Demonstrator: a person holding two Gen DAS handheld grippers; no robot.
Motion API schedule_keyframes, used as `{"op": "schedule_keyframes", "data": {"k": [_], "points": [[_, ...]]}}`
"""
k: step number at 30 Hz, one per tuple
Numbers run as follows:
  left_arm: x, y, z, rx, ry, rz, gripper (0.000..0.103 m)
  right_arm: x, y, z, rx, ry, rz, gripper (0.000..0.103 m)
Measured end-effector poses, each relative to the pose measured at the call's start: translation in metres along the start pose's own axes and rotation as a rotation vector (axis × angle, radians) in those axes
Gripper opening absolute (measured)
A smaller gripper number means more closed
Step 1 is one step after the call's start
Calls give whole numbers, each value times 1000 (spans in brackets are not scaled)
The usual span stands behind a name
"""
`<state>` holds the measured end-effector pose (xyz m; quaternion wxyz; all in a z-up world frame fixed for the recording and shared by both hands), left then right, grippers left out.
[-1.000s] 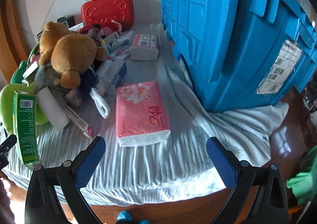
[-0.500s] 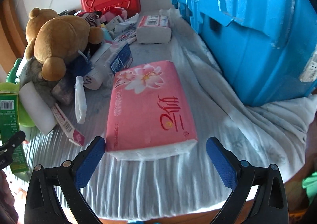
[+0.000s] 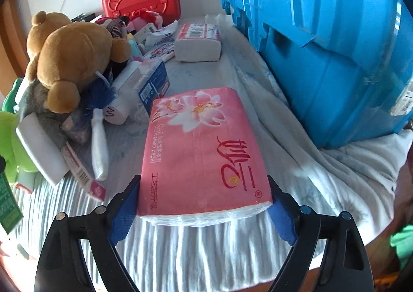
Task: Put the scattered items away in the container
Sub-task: 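Grasp the green medicine box with the left tool while the right tool grasps the pink tissue pack, then carry both items into the blue crate and open both tools to release them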
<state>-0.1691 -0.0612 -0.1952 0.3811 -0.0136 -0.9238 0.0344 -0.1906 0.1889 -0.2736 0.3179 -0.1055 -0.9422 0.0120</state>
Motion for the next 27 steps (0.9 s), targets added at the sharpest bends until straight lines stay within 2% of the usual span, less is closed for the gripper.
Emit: {"op": "schedule_keyframes", "data": {"k": [7,17,22,27], "points": [[34,2,-41,-24,83,-12,53,10,-12,-62,-7,96,-36,89],[102,12,-113,-115,242,-9,53,81,-39,-208,6,400,-58,89],[142,35,-149,-188,328,0,53,119,-38,-275,-49,538,-49,89],[187,82,-177,-271,378,45,53,157,-1,-314,-85,611,11,89]]}}
Point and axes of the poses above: each gripper's, at about its wrist camera, not at the fingertips, and z roughly the way its jaws point, y to its right, x to its top, the point moved 7 cm from there along z, roughly the way its jaws point
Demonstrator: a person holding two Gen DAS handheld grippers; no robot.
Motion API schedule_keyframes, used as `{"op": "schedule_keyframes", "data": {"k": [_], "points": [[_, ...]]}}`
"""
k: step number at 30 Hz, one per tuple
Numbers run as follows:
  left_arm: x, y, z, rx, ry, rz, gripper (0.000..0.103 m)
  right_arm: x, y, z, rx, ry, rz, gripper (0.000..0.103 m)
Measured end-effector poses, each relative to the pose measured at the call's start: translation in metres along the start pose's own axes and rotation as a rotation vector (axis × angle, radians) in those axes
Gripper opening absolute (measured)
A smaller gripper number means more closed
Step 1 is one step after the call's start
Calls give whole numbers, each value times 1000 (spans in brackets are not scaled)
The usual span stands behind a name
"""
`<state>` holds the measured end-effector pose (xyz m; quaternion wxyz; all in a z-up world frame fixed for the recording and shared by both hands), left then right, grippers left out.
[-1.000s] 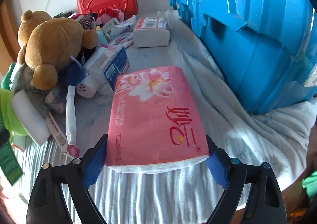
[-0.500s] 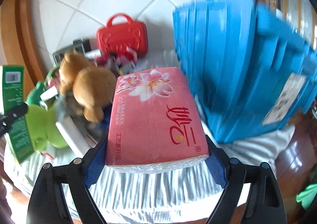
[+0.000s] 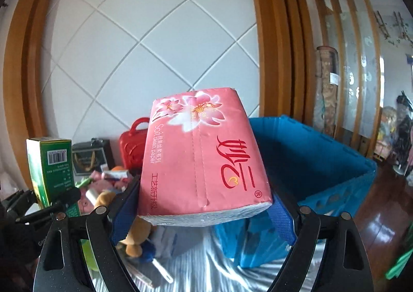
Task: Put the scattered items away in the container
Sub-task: 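Carry both items into the blue crate and open both tools to release them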
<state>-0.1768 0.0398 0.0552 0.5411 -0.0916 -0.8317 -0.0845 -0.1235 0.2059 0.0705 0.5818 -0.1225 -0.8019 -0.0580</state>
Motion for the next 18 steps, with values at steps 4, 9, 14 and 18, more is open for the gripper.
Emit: {"op": "schedule_keyframes", "data": {"k": [4,9,14,18], "points": [[56,58,15,-64,59,21,53,44,48,7,-55,49,-5,89],[139,143,68,-150,23,-42,53,105,125,51,-102,45,-44,89],[175,238,175,-196,-197,-111,53,149,212,141,-92,-39,-75,89],[153,292,273,-140,-433,-129,53,147,267,235,-110,-218,-98,89]]}}
Point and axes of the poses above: each gripper's, at about its wrist camera, not at the fingertips, and z roughly the way its jaws point, y to its right, x to its top, the point moved 7 cm from there along z, roughly the way its jaws point
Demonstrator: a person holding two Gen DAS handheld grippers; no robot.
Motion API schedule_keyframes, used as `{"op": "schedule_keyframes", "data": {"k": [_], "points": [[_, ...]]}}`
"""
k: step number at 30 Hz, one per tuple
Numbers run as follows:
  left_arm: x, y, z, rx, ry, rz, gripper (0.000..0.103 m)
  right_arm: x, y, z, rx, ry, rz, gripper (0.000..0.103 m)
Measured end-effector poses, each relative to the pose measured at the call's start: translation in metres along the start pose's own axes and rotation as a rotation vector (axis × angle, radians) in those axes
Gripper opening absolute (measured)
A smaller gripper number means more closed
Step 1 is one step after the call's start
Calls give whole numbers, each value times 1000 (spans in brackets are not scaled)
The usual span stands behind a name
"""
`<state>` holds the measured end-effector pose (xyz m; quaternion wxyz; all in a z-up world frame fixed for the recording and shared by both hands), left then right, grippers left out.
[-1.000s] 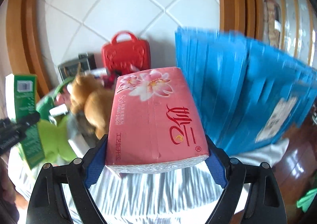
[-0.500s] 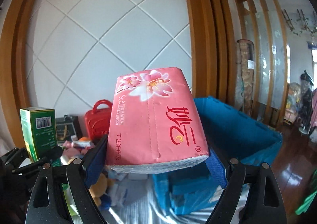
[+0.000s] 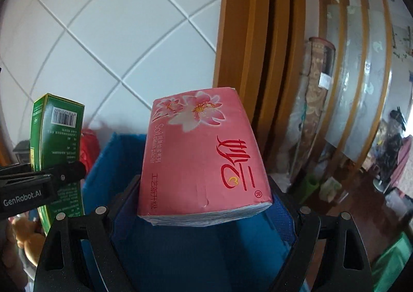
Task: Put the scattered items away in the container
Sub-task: 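Carry both items into the blue crate and open both tools to release them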
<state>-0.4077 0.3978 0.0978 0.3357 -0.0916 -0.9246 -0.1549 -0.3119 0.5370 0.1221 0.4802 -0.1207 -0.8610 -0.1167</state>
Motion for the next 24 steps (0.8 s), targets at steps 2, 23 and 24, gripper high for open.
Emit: {"op": "schedule_keyframes", "data": {"k": [2,23,24], "points": [[-9,7,52,57,-111,16,53,-11,15,55,-1,-115,-8,89],[-198,-10,244,382,-831,190,55,-317,-6,221,64,-1170,-401,89],[-197,-9,244,380,-829,187,55,-322,-5,220,65,-1185,-406,89]]}}
Point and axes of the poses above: each gripper's, at about its wrist camera, not at the fingertips, and z roughly the way its jaws point, y to its right, x to its top, the point moved 7 cm from there along z, roughly the way its jaws point
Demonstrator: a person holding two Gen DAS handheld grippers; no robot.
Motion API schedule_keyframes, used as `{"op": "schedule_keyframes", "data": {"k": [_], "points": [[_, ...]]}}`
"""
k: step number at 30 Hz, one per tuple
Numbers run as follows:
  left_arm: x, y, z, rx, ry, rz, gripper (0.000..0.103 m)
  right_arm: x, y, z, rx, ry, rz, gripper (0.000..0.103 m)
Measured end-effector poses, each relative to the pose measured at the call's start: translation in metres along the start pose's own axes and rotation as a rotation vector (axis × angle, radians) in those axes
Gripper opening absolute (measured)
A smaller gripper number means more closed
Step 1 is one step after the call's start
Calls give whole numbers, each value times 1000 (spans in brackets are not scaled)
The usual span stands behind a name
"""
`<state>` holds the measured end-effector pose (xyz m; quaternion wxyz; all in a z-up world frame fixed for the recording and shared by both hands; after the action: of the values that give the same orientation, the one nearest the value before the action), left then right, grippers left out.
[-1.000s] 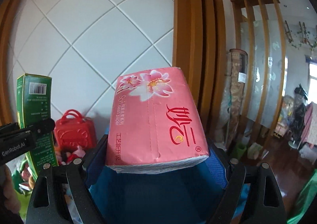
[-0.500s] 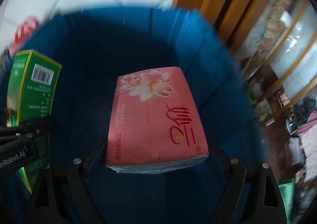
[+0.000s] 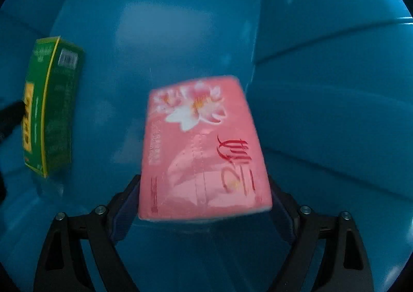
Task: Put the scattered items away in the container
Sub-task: 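Carry both items into the blue crate and open both tools to release them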
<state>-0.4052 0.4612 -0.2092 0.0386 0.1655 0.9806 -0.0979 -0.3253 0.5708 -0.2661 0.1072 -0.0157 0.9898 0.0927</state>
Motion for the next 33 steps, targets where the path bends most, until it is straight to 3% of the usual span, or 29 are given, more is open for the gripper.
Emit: {"op": "schedule_keyframes", "data": {"k": [6,11,15,17,19,26,28,30,33], "points": [[-5,-7,-10,-9,47,-3,57,-12,-5,5,35,-35,0,93],[4,-9,-31,-60,81,-24,57,-16,-5,-15,19,20,-9,102],[6,-18,-61,-112,182,-59,57,-16,4,-53,35,125,8,102],[2,-25,-79,-142,232,-78,57,-36,4,-69,54,178,7,102],[-7,-31,-98,-185,276,-85,57,-54,4,-93,60,241,-2,102],[-61,-57,-170,-258,534,-92,57,-43,23,-193,106,515,-8,102],[-79,-71,-188,-285,621,-130,60,-51,21,-215,115,598,-2,102],[-98,-89,-203,-298,701,-178,72,-61,16,-246,116,680,7,103],[-124,-117,-220,-278,816,-205,74,-77,2,-266,141,774,15,103]]}}
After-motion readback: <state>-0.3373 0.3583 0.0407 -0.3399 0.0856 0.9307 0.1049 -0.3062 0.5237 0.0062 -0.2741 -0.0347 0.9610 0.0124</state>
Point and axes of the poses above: each gripper's, at about its wrist camera, not at the fingertips, and z roughly the way its jaws point, y to its right, x to its top, the point moved 7 cm from there along z, roughly the way its jaws point
